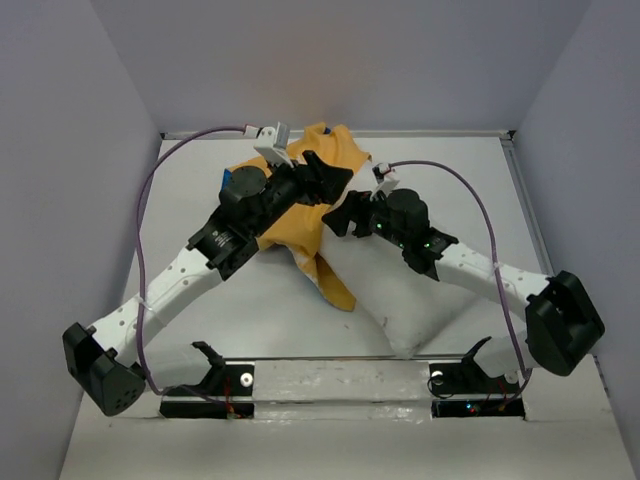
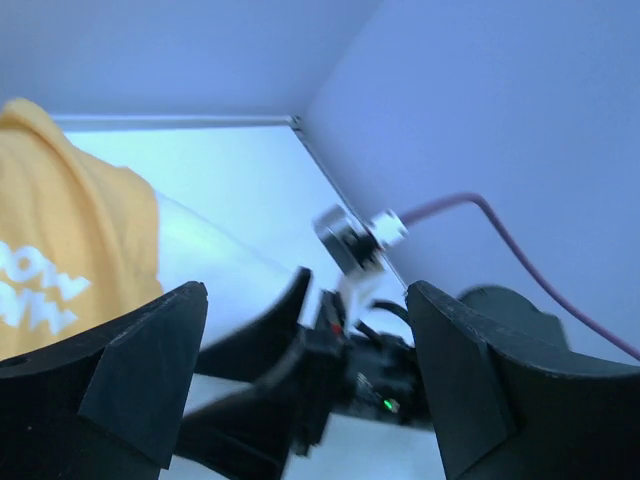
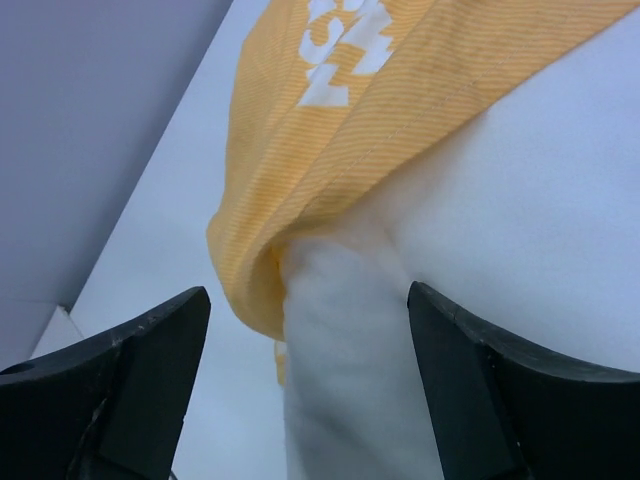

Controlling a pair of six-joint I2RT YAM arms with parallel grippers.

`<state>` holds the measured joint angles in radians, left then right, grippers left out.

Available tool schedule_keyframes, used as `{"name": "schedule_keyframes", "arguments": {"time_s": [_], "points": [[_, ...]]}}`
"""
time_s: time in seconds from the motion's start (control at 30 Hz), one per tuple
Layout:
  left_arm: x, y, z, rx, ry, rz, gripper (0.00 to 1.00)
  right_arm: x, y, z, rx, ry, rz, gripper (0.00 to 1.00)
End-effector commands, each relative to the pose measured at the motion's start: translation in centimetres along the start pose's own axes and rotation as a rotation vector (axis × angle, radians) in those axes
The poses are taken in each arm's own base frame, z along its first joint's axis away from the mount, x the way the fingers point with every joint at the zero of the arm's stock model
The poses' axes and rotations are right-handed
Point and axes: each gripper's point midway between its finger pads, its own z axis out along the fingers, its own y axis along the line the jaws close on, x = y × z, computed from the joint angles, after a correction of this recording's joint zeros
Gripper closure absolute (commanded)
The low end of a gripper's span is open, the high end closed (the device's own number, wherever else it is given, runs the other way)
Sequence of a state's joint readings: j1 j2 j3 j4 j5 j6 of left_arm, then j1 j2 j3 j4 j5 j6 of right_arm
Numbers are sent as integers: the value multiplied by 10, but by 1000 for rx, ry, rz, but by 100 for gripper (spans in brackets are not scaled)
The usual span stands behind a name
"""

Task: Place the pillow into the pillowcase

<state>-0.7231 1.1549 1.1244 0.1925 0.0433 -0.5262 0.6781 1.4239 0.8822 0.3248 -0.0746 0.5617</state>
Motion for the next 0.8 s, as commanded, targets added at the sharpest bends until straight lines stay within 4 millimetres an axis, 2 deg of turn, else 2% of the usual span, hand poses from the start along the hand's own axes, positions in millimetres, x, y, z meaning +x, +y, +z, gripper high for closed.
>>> {"name": "schedule_keyframes", "arguments": {"time_s": [0.0,0.03,0.07,0.1,0.13,0.17,0.23,0.27,0.3,0.4,0.57,0.67,0.7,0.73,0.77], "points": [[-3,53,34,-240,20,150,11,-20,-13,-32,124,44,-143,13],[1,61,43,-260,40,164,11,-30,-25,-36,176,24,-153,13],[2,75,59,-289,59,173,12,-28,-40,-43,236,52,-166,14],[5,82,67,-303,80,195,14,-34,-48,-47,256,45,-167,14],[9,90,75,-312,104,210,17,-48,-66,-54,296,25,-152,15],[11,90,85,-301,121,227,18,-53,-72,-57,303,29,-144,15],[30,102,111,-311,226,296,20,-63,-86,-63,346,25,-160,15],[13,91,123,-289,209,319,21,-70,-98,-66,413,23,-166,14],[44,113,134,-330,308,342,22,-73,-109,-68,461,24,-181,13],[63,124,158,-336,389,425,23,-72,-138,-69,559,53,-187,6],[81,128,175,-353,453,512,23,-65,-148,-63,556,87,-183,4],[85,140,182,-419,460,557,24,-62,-139,-54,486,113,-186,5],[91,152,182,-460,481,577,25,-58,-140,-50,481,128,-186,5],[94,156,183,-476,487,585,26,-54,-141,-47,469,144,-187,6],[98,160,186,-489,494,589,28,-47,-134,-42,413,174,-181,16]]}}
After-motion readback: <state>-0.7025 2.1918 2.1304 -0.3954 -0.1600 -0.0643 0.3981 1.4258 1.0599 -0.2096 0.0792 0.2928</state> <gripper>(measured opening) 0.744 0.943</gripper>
